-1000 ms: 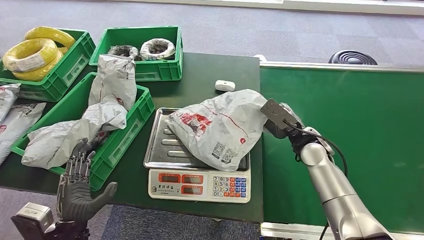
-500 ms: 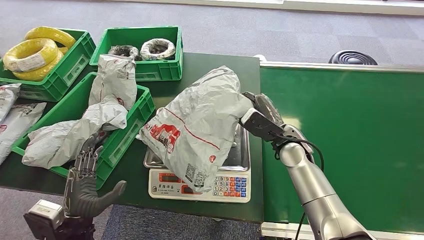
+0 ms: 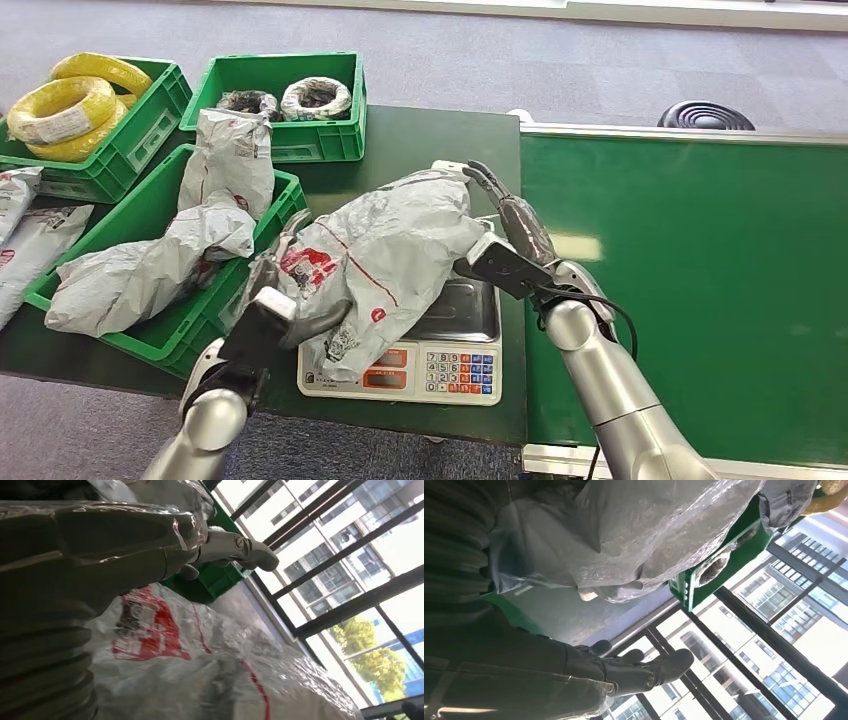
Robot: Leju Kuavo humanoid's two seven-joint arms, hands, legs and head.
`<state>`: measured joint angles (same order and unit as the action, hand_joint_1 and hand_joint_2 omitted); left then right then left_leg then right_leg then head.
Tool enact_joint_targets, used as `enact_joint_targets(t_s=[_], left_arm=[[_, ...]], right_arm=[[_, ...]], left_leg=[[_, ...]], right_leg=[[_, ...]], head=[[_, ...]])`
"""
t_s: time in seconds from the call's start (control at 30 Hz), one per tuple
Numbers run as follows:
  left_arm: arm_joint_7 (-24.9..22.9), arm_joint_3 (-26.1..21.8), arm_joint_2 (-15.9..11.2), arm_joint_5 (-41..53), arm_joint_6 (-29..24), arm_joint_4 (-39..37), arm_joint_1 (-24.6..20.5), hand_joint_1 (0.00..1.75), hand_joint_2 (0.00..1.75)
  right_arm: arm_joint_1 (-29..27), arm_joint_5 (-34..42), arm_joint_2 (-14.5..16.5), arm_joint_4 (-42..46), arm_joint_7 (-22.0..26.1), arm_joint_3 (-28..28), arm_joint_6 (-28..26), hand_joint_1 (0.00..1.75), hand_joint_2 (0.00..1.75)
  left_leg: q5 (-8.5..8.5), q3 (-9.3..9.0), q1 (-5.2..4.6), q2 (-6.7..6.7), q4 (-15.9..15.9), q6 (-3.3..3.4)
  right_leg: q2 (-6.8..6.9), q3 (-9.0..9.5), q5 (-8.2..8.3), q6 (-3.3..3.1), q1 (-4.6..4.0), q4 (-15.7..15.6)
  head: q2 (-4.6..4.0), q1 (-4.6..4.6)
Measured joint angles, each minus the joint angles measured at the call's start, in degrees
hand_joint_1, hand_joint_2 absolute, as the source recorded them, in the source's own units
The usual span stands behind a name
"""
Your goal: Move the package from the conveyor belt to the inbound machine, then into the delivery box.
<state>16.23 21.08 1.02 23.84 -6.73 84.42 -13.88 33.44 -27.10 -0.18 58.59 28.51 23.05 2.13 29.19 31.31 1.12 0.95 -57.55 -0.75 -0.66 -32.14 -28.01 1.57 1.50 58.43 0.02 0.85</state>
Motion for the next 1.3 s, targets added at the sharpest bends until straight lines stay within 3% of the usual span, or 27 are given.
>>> enact_joint_targets(t_s=[0.3, 0.37, 0.43, 0.5, 0.67, 0.87, 1.03, 1.3], left_arm=[[-4.9, 11.7, 6.2, 3.7, 7.5, -19.9, -16.4, 0.01, 1.75], [-6.7, 14.1, 7.5, 5.2, 9.6, -24.2, -19.2, 0.71, 1.75], [-7.7, 16.4, 8.7, 6.5, 11.1, -28.4, -21.5, 1.57, 1.75], [-7.9, 18.0, 9.5, 6.9, 11.5, -31.9, -23.4, 1.75, 1.75], [-7.0, 19.3, 10.1, 6.3, 10.1, -36.5, -25.8, 1.75, 1.75], [-6.6, 18.3, 10.0, 4.5, 6.8, -36.8, -26.4, 1.75, 1.75], [-6.0, 14.9, 9.1, 0.9, -0.4, -32.9, -25.9, 1.75, 1.75], [-6.2, 11.4, 7.6, -0.3, -1.3, -27.0, -25.4, 1.75, 1.75]], right_arm=[[0.7, 2.1, 0.6, -1.9, 2.0, 0.2, -1.2, 0.00, 1.75], [0.7, 2.5, 0.6, -1.9, 2.3, 0.2, -1.5, 0.00, 1.75], [0.6, 2.9, 0.6, -1.9, 2.6, 0.2, -1.7, 0.00, 1.75], [0.6, 3.2, 0.6, -1.9, 2.7, 0.2, -1.9, 0.00, 1.75], [0.3, 4.2, 0.6, -1.9, 2.7, 0.2, -2.7, 0.00, 1.75], [-0.2, 5.1, 0.6, -1.3, 2.7, 0.1, -3.2, 0.00, 1.75], [-0.8, 5.4, 0.6, -0.1, 2.6, -0.5, -3.5, 0.00, 1.75], [-1.4, 5.4, 0.6, 1.0, 2.5, -1.2, -3.5, 0.00, 1.75]], left_leg=[[-0.01, 0.08, -0.01, 0.00, 0.0, 0.01], [-0.01, 0.09, -0.01, -0.02, 0.0, 0.01], [-0.01, 0.09, -0.01, -0.03, 0.0, 0.01], [-0.01, 0.09, -0.01, -0.03, 0.0, 0.01], [-0.01, 0.09, 0.00, -0.03, 0.0, 0.01], [-0.01, 0.10, 0.00, -0.03, 0.0, 0.01], [-0.01, 0.11, 0.00, -0.05, 0.0, 0.01], [-0.01, 0.13, 0.00, -0.04, 0.0, 0.01]], right_leg=[[-0.02, -0.06, 0.02, 0.02, 0.01, 0.0], [-0.02, -0.08, 0.02, 0.02, 0.01, 0.0], [-0.03, -0.08, 0.02, 0.02, 0.01, 0.0], [-0.03, -0.08, 0.02, 0.02, 0.01, 0.0], [-0.03, -0.08, 0.02, 0.02, 0.00, 0.0], [-0.04, -0.08, 0.02, 0.02, 0.01, 0.0], [-0.04, -0.09, 0.02, 0.02, 0.00, 0.0], [-0.05, -0.09, 0.02, 0.02, 0.00, 0.0]], head=[[0.00, 0.01], [0.00, 0.01], [0.00, 0.00], [0.00, 0.01], [0.00, 0.01], [0.00, 0.00], [0.00, 0.02], [0.00, 0.00]])
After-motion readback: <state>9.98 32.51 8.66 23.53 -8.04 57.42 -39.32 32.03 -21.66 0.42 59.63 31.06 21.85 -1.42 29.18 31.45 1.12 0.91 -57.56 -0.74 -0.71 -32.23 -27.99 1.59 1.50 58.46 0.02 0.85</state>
